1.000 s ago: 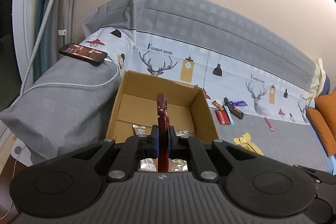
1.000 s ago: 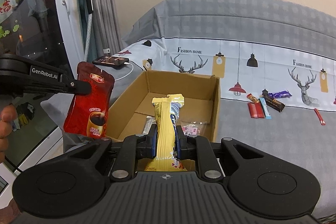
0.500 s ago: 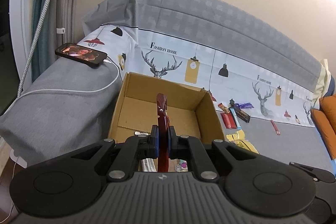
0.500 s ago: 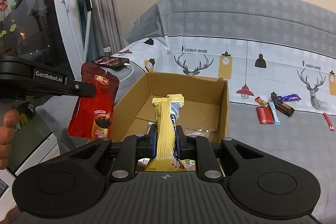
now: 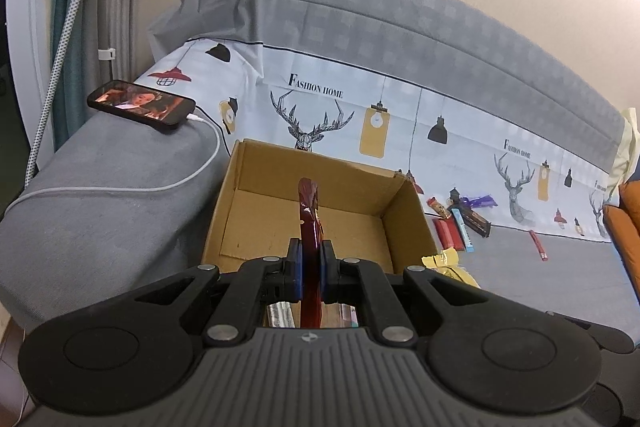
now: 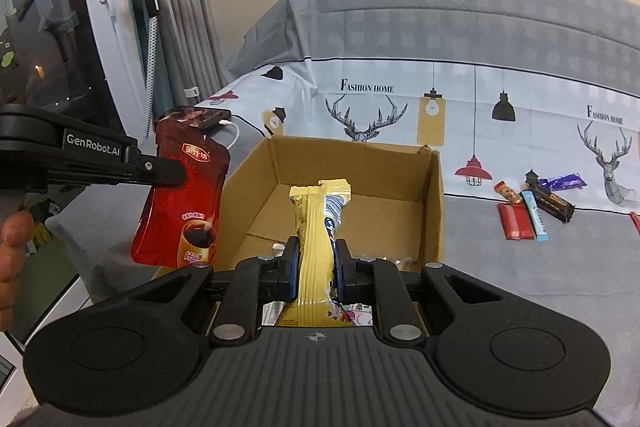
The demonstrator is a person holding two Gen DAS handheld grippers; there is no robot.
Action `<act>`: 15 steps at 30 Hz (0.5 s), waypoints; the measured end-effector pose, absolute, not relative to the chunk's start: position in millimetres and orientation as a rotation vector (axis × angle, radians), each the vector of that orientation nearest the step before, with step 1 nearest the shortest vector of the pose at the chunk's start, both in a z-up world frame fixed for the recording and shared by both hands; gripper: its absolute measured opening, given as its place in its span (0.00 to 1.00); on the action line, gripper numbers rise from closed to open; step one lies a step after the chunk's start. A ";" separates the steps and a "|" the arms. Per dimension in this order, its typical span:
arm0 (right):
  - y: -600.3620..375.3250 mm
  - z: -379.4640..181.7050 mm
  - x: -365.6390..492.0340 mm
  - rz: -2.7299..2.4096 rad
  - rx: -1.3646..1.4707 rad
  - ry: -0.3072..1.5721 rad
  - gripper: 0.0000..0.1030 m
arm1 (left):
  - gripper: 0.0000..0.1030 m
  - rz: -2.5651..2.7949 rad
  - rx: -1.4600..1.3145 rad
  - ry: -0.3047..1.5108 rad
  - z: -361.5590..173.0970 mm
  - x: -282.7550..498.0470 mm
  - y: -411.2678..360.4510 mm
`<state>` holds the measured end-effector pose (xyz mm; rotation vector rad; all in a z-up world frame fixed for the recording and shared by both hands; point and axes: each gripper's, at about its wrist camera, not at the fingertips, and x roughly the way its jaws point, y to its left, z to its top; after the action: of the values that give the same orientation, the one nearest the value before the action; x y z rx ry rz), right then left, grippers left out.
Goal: Organize snacks
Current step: 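Lower the red coffee pouch and yellow bar down into the box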
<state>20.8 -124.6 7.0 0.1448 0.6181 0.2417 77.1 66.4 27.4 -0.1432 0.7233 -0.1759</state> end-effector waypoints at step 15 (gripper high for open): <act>-123.1 -21.4 58.9 0.227 0.161 0.692 0.18 | 0.07 -0.164 -0.123 0.806 -9.6 115.5 63.1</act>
<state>58.9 -123.1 -21.4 0.1612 0.6918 0.2266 115.5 63.1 -9.6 -0.1233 0.8064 -0.1642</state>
